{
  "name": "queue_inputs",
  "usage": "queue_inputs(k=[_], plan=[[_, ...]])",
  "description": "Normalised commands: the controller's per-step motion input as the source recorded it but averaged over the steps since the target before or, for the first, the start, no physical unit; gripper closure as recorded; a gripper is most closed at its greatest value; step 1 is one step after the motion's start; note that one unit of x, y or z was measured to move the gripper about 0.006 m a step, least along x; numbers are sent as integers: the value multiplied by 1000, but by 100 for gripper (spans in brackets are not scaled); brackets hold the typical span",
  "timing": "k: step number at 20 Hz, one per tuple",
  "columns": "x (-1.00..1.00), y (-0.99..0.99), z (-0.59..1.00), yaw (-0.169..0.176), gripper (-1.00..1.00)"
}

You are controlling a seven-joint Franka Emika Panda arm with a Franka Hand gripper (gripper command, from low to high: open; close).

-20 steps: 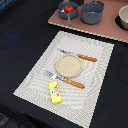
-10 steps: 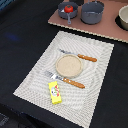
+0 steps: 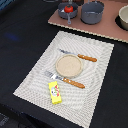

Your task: Interact with the objects in diverse but meaningful ways.

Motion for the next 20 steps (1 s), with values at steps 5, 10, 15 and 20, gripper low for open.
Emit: queue_inputs(k=[5, 10, 15, 20], plan=[[-89, 78, 0, 9, -100], [-61, 75, 7, 1, -100], [-7, -3, 174, 0, -100], [147, -509, 558, -48, -100]])
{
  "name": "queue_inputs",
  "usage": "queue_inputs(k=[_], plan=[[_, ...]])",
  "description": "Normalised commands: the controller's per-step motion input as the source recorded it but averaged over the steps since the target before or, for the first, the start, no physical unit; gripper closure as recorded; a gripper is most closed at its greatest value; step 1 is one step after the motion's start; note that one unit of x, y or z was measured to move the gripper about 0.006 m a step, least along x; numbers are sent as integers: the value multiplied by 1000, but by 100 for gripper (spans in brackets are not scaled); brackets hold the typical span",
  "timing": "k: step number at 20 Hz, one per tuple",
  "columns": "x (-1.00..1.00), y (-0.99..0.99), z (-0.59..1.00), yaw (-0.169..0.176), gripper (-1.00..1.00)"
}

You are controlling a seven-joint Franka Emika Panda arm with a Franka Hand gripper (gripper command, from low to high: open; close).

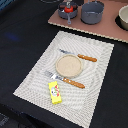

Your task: Interact with the objects in diverse but meaningful ways.

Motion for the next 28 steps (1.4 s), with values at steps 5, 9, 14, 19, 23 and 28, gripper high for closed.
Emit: queue_inputs(k=[5, 9, 14, 19, 23, 28], plan=[[369, -779, 540, -65, -100], [474, -787, 411, -45, -100], [530, -786, 310, -41, -100], [623, -775, 272, -36, -100], [624, -748, 240, -45, -100], [521, -739, 97, -56, -100]])
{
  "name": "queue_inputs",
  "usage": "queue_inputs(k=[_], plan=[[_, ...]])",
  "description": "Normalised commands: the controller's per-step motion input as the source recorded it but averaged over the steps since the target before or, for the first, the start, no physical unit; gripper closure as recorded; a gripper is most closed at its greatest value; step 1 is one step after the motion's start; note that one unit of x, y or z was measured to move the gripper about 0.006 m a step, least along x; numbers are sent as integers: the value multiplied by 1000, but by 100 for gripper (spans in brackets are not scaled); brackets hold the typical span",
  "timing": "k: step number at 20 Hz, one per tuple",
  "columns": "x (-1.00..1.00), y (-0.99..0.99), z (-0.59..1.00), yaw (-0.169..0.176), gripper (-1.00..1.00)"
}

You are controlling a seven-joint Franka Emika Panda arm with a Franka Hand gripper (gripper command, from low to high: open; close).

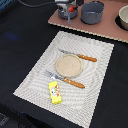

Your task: Interact with the objects in diverse but meaningful ways.

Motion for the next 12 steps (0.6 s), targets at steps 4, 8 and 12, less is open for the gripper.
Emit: queue_inputs(k=[4, 8, 12], plan=[[573, -744, 89, -49, -100], [601, -742, 101, -48, -100], [606, -737, 93, -50, -100]])
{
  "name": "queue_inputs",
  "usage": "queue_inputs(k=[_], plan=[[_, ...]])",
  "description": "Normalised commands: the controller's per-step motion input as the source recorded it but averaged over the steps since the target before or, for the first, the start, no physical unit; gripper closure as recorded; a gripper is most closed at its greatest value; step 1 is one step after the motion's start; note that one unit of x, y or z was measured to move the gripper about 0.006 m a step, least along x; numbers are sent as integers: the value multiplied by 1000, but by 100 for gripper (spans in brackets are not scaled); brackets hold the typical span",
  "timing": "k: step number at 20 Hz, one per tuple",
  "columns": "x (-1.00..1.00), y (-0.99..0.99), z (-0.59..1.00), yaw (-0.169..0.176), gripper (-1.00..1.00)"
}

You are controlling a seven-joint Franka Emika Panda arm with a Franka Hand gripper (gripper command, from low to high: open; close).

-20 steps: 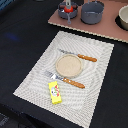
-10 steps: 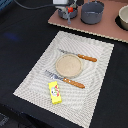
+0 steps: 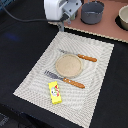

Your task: Interact with the objects in diverse but meaningful ways.

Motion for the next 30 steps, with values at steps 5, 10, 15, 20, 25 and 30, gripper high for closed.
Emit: queue_inputs(k=[5, 10, 15, 20, 25, 30], plan=[[538, -727, 17, -47, -100], [495, -746, 0, -55, -100], [505, -750, 0, -62, -100], [538, -735, 0, -60, -100], [558, -589, 0, -56, -100], [668, -298, 56, -96, -100]])
